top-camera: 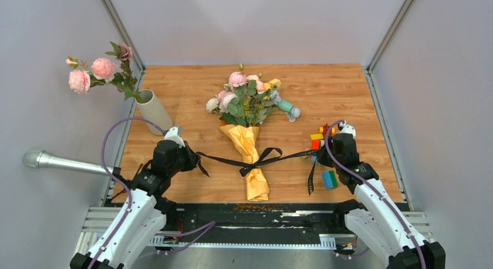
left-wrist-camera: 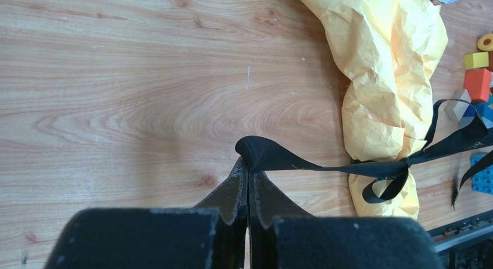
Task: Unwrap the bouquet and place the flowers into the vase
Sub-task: Untie the ribbon from the wrapping paper.
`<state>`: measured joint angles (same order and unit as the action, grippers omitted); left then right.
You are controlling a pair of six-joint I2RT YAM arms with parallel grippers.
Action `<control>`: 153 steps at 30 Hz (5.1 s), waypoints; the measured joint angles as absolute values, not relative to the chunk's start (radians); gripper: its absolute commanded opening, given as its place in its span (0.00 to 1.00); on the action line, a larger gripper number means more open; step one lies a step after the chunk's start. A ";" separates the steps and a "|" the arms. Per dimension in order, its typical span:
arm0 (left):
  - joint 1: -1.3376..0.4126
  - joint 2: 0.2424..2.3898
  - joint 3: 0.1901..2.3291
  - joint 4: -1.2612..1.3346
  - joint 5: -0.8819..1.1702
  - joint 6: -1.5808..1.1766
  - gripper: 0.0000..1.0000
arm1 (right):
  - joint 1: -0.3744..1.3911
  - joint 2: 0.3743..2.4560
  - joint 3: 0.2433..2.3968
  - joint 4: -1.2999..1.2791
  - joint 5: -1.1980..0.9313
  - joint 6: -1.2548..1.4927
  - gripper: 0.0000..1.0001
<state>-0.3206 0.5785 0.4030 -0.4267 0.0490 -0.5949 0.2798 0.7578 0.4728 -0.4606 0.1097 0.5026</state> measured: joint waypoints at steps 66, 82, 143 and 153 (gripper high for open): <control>-0.200 0.491 0.771 -0.756 -0.144 -0.411 0.00 | -0.052 0.696 0.568 -0.590 0.014 0.390 0.00; -0.200 0.523 0.831 -0.754 -0.249 -0.321 0.00 | -0.085 0.719 0.615 -0.606 0.067 0.391 0.00; -0.199 0.472 0.808 -0.744 -0.634 -0.167 0.00 | -0.220 0.799 0.648 -0.609 0.095 0.401 0.00; -0.199 0.456 0.899 -0.779 -0.655 -0.154 0.00 | -0.262 0.804 0.680 -0.615 0.077 0.395 0.00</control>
